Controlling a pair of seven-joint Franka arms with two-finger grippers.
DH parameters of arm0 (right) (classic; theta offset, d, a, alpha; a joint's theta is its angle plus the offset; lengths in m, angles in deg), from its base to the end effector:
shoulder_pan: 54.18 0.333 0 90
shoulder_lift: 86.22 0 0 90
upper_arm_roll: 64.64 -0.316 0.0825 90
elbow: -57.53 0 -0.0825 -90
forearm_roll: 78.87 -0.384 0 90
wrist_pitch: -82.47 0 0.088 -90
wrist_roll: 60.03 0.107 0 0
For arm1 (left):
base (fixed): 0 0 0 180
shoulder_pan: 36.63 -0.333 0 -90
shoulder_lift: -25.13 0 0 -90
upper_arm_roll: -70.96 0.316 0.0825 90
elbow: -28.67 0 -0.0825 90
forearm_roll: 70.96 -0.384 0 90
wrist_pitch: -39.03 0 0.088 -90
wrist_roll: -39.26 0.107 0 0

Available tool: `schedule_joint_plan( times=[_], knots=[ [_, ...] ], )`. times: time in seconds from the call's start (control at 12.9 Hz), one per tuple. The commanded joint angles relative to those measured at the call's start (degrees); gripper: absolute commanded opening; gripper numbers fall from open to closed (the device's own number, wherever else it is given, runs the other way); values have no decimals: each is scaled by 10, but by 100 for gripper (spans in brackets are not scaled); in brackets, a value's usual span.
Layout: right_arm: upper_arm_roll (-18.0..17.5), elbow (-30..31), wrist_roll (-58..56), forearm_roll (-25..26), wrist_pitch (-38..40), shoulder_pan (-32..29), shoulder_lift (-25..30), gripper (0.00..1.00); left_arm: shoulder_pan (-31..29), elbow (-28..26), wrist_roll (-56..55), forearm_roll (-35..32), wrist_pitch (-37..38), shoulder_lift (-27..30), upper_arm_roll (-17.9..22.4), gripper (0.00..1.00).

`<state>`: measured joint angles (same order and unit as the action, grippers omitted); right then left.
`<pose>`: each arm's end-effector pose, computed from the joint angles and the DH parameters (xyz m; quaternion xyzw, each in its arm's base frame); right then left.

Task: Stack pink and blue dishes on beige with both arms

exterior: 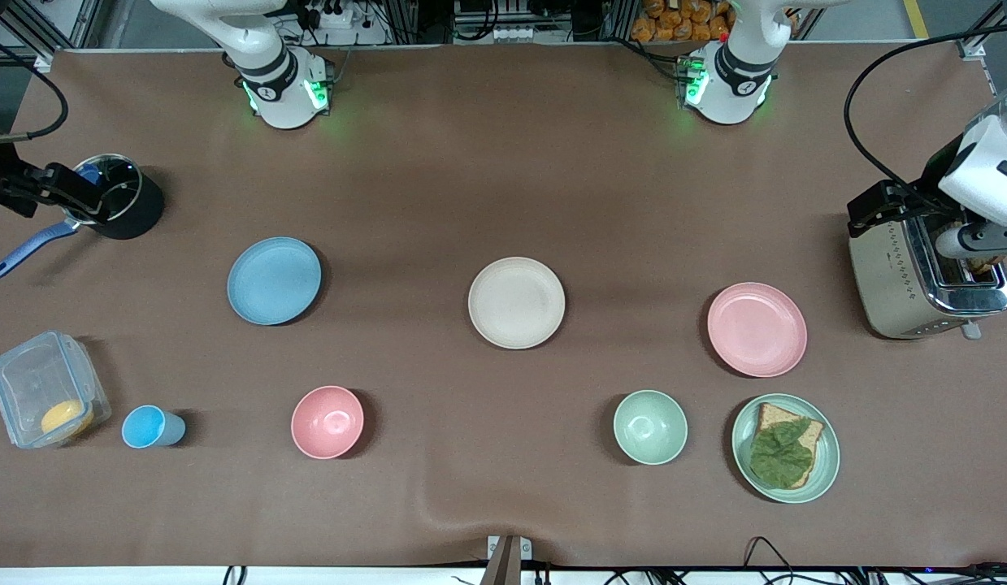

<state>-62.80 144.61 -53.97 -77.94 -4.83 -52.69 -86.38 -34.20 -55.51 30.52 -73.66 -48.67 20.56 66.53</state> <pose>0.5511 -0.0051 0.6428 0.9984 -0.0563 0.0009 0.0081 0.5722 -0.0617 0.6239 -0.9996 -0.0172 0.0062 0.0215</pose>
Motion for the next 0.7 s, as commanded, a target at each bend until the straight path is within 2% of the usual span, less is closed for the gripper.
schedule_joint_plan(
  times=[0.0, 0.39, 0.62],
  knots=[
    [6, -2, 5, -9, 3, 5, 0, 100, -3, 2, 13, 1, 9, 3, 1, 100],
    [6, -2, 5, -9, 5, 7, 0, 100, -22, -4, 14, 2, 8, 2, 7, 100],
    [6, -2, 5, -9, 4, 6, 1, 100, -28, -25, 15, -11, -36, -26, 7, 100]
  ],
)
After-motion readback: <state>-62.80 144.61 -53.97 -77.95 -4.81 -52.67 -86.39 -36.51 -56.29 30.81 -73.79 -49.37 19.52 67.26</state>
